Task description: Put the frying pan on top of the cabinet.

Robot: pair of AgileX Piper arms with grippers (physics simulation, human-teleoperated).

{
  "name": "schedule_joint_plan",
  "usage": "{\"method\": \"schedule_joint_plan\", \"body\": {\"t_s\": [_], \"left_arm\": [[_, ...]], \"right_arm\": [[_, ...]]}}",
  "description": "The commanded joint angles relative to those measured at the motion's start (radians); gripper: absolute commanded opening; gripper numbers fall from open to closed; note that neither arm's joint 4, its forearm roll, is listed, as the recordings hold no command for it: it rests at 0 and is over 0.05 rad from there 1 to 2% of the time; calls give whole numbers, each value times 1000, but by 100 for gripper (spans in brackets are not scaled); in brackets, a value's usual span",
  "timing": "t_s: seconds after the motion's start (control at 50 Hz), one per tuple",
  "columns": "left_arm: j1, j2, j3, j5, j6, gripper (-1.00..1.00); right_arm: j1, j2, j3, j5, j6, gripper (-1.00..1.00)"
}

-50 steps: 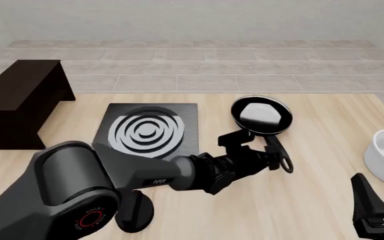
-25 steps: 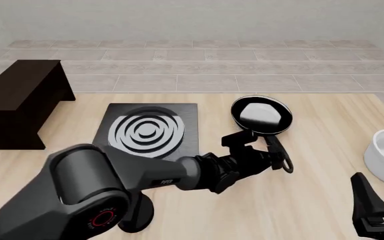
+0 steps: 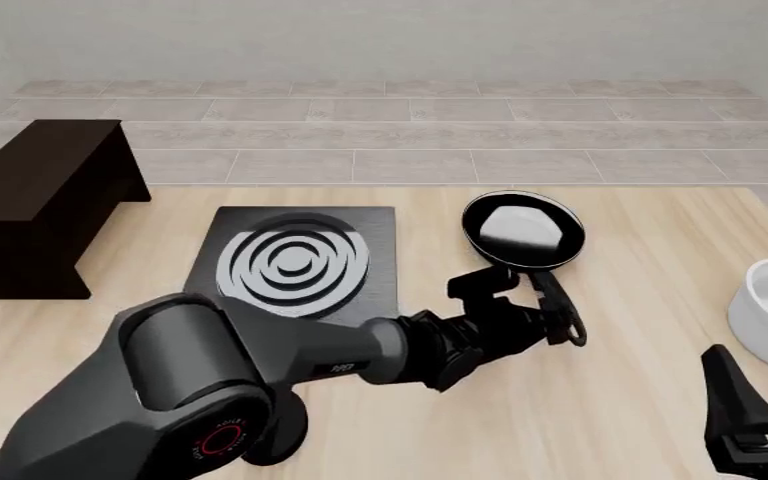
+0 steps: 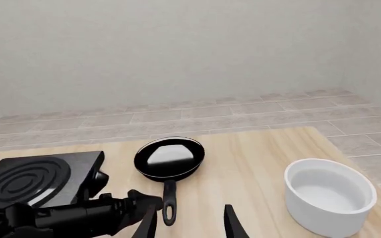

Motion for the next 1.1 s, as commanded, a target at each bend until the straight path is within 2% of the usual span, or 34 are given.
{"method": "schedule_joint_plan", "body": {"t_s": [0.02, 1.1], "left_arm": [[-10, 4, -2, -4, -6, 100], [-32, 126, -152, 44, -20, 100]], "right_arm": [[-2, -5, -1, 6, -2, 100], [-10, 11, 1, -3, 12, 100]]}}
